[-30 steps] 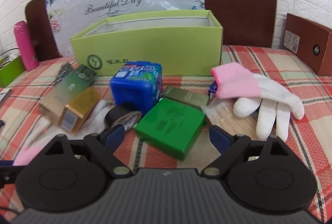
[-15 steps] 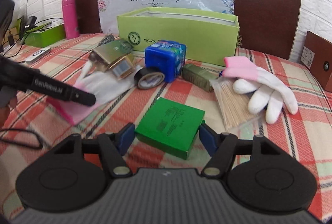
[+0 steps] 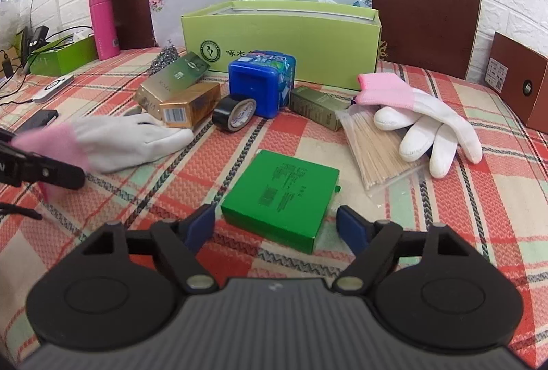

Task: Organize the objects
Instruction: 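Grasp the white glove with pink cuff with the left tool while the right tool grasps the green square box, then carry the glove and green box into the lime-green box and release both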

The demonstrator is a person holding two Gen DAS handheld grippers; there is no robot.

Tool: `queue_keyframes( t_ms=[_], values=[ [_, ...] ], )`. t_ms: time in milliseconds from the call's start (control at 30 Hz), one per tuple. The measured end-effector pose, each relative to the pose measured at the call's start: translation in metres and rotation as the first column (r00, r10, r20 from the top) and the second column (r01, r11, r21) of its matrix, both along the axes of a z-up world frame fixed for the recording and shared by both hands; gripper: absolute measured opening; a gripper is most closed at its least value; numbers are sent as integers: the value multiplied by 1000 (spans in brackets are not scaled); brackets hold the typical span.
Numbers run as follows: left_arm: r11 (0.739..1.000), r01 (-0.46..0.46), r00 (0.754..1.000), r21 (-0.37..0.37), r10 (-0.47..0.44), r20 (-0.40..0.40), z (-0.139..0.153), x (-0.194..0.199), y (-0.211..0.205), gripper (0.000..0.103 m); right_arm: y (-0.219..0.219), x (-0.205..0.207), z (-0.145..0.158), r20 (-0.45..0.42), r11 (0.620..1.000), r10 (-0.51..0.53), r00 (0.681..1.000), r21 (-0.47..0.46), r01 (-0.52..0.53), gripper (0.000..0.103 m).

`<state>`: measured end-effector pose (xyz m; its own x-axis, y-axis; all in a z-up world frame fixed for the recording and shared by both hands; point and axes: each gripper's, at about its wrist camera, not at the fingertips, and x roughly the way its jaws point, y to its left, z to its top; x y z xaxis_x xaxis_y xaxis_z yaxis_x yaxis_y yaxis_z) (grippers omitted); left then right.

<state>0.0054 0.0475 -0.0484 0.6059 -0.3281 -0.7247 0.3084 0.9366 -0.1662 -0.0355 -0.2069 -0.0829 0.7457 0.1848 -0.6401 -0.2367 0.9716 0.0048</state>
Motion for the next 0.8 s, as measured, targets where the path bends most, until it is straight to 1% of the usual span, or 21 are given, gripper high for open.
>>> queue_keyframes(
  t_ms=[167, 233, 267, 300, 433, 467, 500, 533, 567, 600, 700, 800],
  values=[
    [1000, -12, 1000, 0, 12, 28, 6, 8, -7, 54, -2, 0, 0, -9, 1000, -27, 1000, 6, 27, 79],
    [1000, -14, 1000, -9, 15, 25, 6, 11, -6, 50, 0, 2, 0, -11, 999, -33, 999, 8, 33, 79],
    [1000, -9, 1000, -12, 10, 20, 6, 12, -6, 45, 1, 2, 1, -10, 999, -33, 999, 7, 33, 79],
    [1000, -5, 1000, -16, 6, 15, 5, 13, -6, 41, 2, 3, 1, -9, 1000, -30, 1000, 7, 31, 79],
    [1000, -22, 1000, -8, 22, 16, 4, 15, -6, 41, 9, 5, 2, 2, 1000, -12, 1000, 0, 12, 79],
    [1000, -12, 1000, -14, 12, 10, 4, 16, -6, 38, 11, 6, 1, 3, 1000, -13, 1000, -6, 13, 79],
    [1000, 0, 1000, -22, 0, 8, 5, 17, -6, 24, 12, 7, 1, 2, 1000, -15, 1000, -12, 15, 79],
    [1000, 12, 1000, -23, -11, 7, 6, 17, -7, 19, 12, 7, 0, 3, 1000, -18, 1000, -16, 18, 77],
    [999, 24, 1000, -24, -24, 10, 8, 17, -8, 14, 12, 7, 0, 6, 1000, -18, 1000, -16, 18, 69],
    [999, 34, 999, -26, -34, 15, 11, 16, -8, 12, 11, 7, 0, 8, 1000, -12, 1000, -11, 12, 66],
    [997, 59, 997, -49, -57, 41, 23, 16, -7, 10, 9, 6, 1, 12, 1000, -14, 1000, -2, 14, 65],
    [995, 89, 992, -48, -84, 93, 40, 13, -9, 10, 9, 4, 3, 21, 1000, -12, 1000, 0, 12, 64]
  ],
)
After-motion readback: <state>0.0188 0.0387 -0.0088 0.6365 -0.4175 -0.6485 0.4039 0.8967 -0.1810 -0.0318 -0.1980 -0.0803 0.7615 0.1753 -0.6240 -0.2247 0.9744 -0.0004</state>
